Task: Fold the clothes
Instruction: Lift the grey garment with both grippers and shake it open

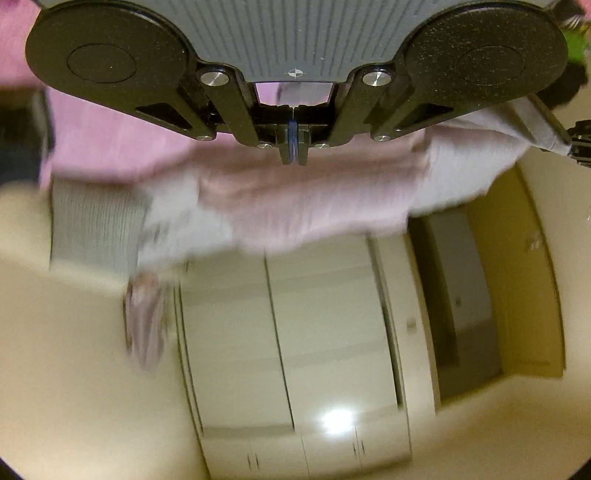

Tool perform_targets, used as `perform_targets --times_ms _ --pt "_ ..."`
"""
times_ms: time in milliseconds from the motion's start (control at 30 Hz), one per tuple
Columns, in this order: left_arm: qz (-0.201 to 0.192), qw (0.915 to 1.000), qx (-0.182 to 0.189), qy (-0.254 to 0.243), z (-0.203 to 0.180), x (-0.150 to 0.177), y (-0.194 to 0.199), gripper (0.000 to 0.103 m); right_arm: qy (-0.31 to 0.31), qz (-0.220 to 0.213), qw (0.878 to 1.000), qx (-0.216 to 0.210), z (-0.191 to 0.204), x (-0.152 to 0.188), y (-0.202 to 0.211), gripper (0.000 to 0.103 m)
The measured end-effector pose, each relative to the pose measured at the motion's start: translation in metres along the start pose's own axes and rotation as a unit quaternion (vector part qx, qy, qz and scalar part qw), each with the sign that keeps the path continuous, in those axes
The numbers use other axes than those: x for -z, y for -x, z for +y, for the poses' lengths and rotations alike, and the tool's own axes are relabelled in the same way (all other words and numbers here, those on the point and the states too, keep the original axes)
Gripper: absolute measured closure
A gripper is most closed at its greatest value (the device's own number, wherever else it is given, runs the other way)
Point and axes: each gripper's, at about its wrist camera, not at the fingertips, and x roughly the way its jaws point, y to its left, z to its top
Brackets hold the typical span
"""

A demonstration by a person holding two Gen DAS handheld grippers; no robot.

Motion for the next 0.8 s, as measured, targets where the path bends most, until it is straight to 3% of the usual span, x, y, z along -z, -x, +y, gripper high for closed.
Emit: perform_targets --times_ms 100,233,367,467,600,667,800 --pt "0.066 0.9977 0.004 0.016 -0.017 0.052 -0.004 0.101 -0.012 0.087 0.996 -0.018 0.007 0.060 -0.023 0.103" --pt "0.128 0.9908 -0.003 0.044 -0.024 0.104 0.000 0.101 -0.001 0.189 0.980 -0.065 0.021 0.125 -0.064 0.098" --pt "0.146 0.9841 -0.039 0.093 -0.005 0.117 0.001 0.101 0.024 0.257 0.958 -0.126 0.041 0.169 -0.112 0.049" --pt "0.154 0.9783 -0.064 0.122 0.018 0.110 -0.008 0.101 0.034 0.301 0.937 -0.173 0.055 0.198 -0.144 0.048" --pt "0.161 0.9724 -0.078 0.150 0.047 0.101 -0.017 0.101 0.088 0.335 0.908 -0.235 0.085 0.237 -0.160 0.046" --pt "0.160 0.9729 -0.077 0.149 0.053 0.099 -0.019 0.101 0.111 0.336 0.898 -0.261 0.104 0.251 -0.162 0.040" --pt "0.156 0.9746 -0.061 0.148 0.067 0.095 -0.026 0.101 0.148 0.312 0.899 -0.270 0.144 0.282 -0.158 0.027"
